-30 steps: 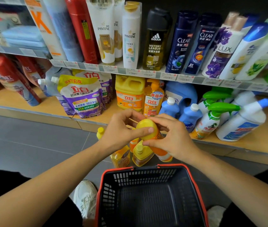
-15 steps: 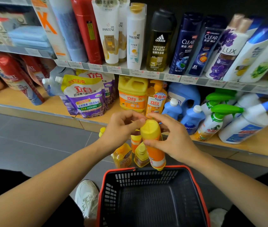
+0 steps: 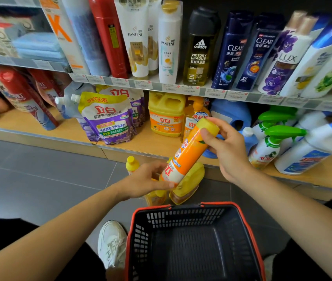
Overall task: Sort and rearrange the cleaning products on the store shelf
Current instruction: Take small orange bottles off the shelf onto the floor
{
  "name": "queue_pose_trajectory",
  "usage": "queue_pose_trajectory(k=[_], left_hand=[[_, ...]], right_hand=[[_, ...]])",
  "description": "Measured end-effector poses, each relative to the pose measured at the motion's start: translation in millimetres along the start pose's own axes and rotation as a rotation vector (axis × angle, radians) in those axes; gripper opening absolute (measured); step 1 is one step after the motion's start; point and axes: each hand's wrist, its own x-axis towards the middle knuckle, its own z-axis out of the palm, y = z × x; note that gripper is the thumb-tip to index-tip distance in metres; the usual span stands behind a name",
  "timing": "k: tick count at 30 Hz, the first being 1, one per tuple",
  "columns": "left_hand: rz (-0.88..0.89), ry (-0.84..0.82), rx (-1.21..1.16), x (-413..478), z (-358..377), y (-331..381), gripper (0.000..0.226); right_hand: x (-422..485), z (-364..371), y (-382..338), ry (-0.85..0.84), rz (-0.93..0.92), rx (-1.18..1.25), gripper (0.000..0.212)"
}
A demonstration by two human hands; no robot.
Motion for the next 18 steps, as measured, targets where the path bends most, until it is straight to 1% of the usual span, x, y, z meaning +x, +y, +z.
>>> queue_pose_trajectory(k=[3, 5, 6, 8, 10, 11, 13, 15, 17, 18], left_hand=[[-0.030, 0.025, -0.128, -3, -12, -2, 0.053], [-0.038, 0.090, -0.198, -8, -23, -2, 0.060], [-0.033, 0.154, -0.210, -11, -31, -1, 0.062], [-0.010, 0.332, -0.244, -16, -47, 0, 0.061], [0.035, 0.508, -0.368, -22, -60, -1, 0.059], [0.065, 0.581, -0.427, -26, -65, -2, 0.056], [0.133, 0.685, -0.487, -33, -73, -4, 0.048], [0.195, 0.729, -0.489, -39, -79, -5, 0.041], [0.247, 0.737, -0.397, -45, -82, -5, 0.039], [0.275, 0.728, -0.336, -46, -82, -3, 0.040]], right_hand=[[6, 4, 7, 0.006, 0.094, 0.087, 0.053], [12, 5, 11, -0.019, 0.098, 0.077, 0.054], [15, 5, 14, -0.039, 0.094, 0.024, 0.053], [22, 2, 25, -0.097, 0.118, -0.104, 0.047], [24, 2, 40, -0.195, 0.192, -0.167, 0.039], [23, 4, 48, -0.254, 0.231, -0.190, 0.036], [20, 13, 65, -0.348, 0.283, -0.272, 0.036], [16, 24, 82, -0.405, 0.308, -0.363, 0.037], [9, 38, 101, -0.471, 0.309, -0.439, 0.031], [6, 43, 107, -0.520, 0.279, -0.491, 0.030]])
